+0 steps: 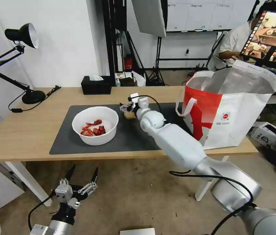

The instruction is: Pick up the trash from the table and place it into the takeout bag.

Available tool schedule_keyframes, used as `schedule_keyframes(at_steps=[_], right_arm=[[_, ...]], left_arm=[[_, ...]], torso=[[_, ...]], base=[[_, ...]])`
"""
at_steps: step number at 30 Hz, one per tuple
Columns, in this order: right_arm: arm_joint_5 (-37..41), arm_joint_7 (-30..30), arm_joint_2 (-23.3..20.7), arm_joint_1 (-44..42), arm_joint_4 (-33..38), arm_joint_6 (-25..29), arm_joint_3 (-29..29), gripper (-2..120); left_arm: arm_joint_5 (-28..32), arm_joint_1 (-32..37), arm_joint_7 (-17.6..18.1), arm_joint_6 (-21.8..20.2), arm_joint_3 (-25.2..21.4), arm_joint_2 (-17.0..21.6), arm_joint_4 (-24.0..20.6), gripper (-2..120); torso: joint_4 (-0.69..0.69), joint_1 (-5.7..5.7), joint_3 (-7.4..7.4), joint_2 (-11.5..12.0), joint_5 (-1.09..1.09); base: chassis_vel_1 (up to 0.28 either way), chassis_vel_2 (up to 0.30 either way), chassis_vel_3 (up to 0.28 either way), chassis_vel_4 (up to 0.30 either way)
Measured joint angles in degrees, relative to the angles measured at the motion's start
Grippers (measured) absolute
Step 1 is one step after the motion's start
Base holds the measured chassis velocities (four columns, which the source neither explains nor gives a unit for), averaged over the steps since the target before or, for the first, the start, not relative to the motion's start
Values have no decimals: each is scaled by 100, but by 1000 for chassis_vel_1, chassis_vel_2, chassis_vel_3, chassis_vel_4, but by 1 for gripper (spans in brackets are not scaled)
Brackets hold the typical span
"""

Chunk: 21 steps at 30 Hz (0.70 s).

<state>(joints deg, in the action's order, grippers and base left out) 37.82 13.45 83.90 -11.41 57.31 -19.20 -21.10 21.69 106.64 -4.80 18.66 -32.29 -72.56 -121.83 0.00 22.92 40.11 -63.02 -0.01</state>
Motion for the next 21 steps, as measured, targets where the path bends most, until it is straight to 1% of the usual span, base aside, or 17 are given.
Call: schedule_keyframes(at_steps=[1, 2, 4, 8, 21], right_arm=[[-28, 162, 50, -6, -18, -166, -2, 100], [-28, 162, 50, -6, -18, -166, -2, 100], [-62, 306, 59, -33, 23, -397, -18, 100], [-77, 440, 56, -42, 54, -569, -38, 100], [-35, 394, 89, -82, -92, -695, -29, 100]], left_arm=[[0, 5, -2, 9, 0, -11, -2, 100], [0, 5, -2, 9, 0, -11, -2, 100], [1, 14, -5, 20, -4, -17, -6, 100], [3, 19, -9, 34, -9, -18, -3, 100], [3, 27, -14, 50, 2, -44, 7, 100]], torso=[[0, 0, 0, 0, 0], [0, 0, 0, 0, 0], [0, 0, 0, 0, 1], [-1, 0, 0, 0, 1], [-1, 0, 0, 0, 1]], base=[[0, 0, 0, 0], [0, 0, 0, 0], [0, 0, 0, 0], [0, 0, 0, 0], [0, 0, 0, 0]])
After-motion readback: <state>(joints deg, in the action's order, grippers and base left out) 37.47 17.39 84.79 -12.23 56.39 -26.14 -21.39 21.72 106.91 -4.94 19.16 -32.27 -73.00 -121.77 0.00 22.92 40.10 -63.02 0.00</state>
